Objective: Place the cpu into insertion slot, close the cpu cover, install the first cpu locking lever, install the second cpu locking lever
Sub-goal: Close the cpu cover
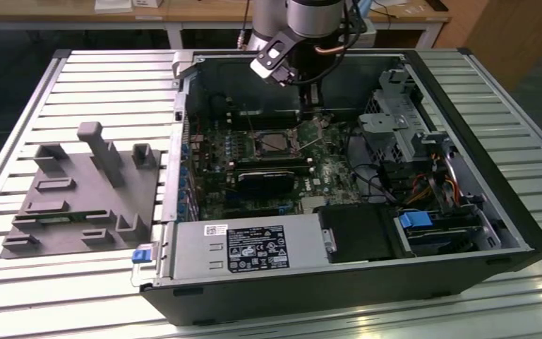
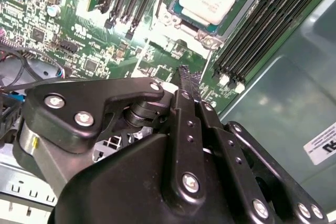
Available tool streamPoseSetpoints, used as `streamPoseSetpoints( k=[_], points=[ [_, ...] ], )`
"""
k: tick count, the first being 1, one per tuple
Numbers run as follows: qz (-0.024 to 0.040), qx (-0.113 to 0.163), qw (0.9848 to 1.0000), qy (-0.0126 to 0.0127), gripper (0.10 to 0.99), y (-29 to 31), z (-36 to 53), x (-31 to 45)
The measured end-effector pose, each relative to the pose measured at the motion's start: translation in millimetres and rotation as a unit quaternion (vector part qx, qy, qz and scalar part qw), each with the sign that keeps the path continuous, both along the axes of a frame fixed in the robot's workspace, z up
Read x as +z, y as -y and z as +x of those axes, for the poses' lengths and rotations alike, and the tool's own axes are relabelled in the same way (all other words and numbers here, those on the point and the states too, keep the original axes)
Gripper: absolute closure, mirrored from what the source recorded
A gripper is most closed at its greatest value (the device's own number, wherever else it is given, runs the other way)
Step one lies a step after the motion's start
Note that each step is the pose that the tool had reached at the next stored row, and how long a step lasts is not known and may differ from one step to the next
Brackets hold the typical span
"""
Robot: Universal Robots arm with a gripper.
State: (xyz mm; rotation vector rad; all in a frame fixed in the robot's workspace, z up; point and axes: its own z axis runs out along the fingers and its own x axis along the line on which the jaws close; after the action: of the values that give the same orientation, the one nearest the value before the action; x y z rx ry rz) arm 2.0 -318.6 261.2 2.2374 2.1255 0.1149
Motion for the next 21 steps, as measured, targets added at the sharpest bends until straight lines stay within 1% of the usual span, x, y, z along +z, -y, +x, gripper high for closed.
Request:
streamPoseSetpoints(
  k=[4,7,14,21],
  points=[
    [0.0,0.0,1.0,0.0,0.984,0.0,4.4,0.0],
    [-0.0001,0.0,1.0,0.0,0.984,0.0,9.4,0.1],
    [-0.0001,0.0,1.0,0.0,0.984,0.0,15.2,-0.1],
    [0.0,0.0,1.0,0.0,0.984,0.0,16.1,-0.1]
  ],
)
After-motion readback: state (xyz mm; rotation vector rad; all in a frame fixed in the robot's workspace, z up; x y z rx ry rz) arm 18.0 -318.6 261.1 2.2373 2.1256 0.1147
